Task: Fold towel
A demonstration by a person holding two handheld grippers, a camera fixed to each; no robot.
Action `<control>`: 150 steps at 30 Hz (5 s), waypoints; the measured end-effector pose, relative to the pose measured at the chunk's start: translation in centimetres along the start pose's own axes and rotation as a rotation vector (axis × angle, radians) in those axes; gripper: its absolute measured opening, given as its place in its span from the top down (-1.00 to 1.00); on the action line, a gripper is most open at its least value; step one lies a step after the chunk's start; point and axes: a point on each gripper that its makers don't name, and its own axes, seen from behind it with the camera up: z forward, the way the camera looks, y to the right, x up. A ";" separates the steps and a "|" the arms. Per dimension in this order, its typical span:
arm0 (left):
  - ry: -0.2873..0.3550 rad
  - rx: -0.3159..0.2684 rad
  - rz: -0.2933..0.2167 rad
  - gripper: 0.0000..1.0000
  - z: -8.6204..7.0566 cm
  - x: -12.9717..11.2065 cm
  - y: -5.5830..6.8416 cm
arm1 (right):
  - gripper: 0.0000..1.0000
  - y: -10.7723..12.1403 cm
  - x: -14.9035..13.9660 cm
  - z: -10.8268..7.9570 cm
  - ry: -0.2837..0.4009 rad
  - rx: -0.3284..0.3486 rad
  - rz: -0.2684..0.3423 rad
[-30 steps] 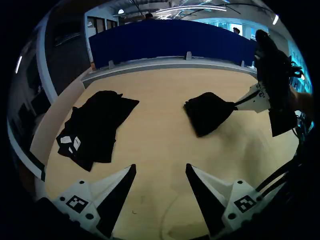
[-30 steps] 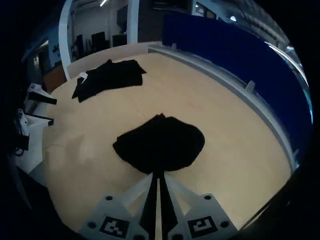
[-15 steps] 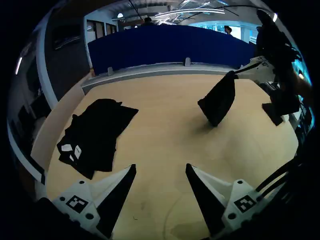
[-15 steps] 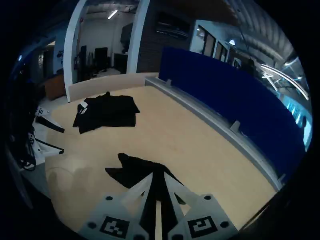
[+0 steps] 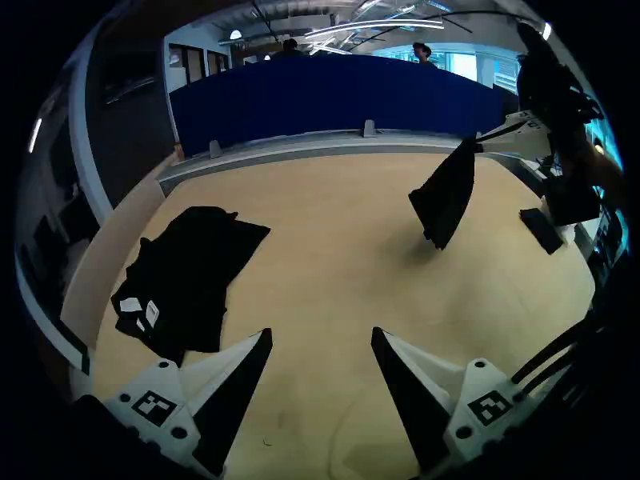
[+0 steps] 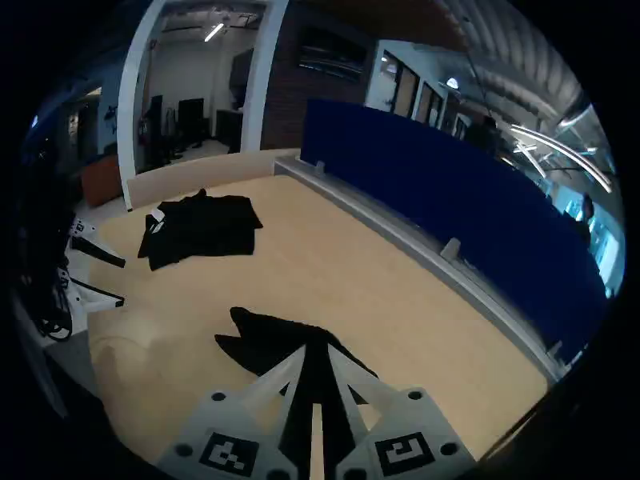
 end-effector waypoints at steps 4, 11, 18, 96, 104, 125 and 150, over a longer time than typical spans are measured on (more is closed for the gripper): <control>-0.003 -0.005 0.002 -0.84 0.3 0.1 0.2 | 0.93 1.6 -0.6 -0.9 -0.004 -0.016 0.011; -0.004 -0.008 0.012 -0.84 0.9 0.7 0.5 | 0.93 5.7 -2.6 -3.2 -0.020 -0.058 0.036; -0.007 0.000 0.008 -0.84 1.3 1.3 0.6 | 0.93 10.5 -5.3 -6.2 -0.042 -0.101 0.059; -0.082 0.013 0.065 -0.84 3.1 3.2 5.6 | 0.93 31.1 -19.8 -17.5 -0.197 -0.268 0.129; -0.081 0.003 0.076 -0.84 3.2 3.5 6.0 | 0.93 30.0 -21.6 -18.6 -0.218 -0.260 0.143; -0.079 -0.012 0.102 -0.84 2.9 3.7 6.5 | 0.92 27.3 -29.9 -23.2 -0.335 -0.281 0.206; -0.083 -0.008 0.130 -0.84 3.1 3.6 6.8 | 0.93 25.1 -38.7 -25.5 -0.514 -0.300 0.249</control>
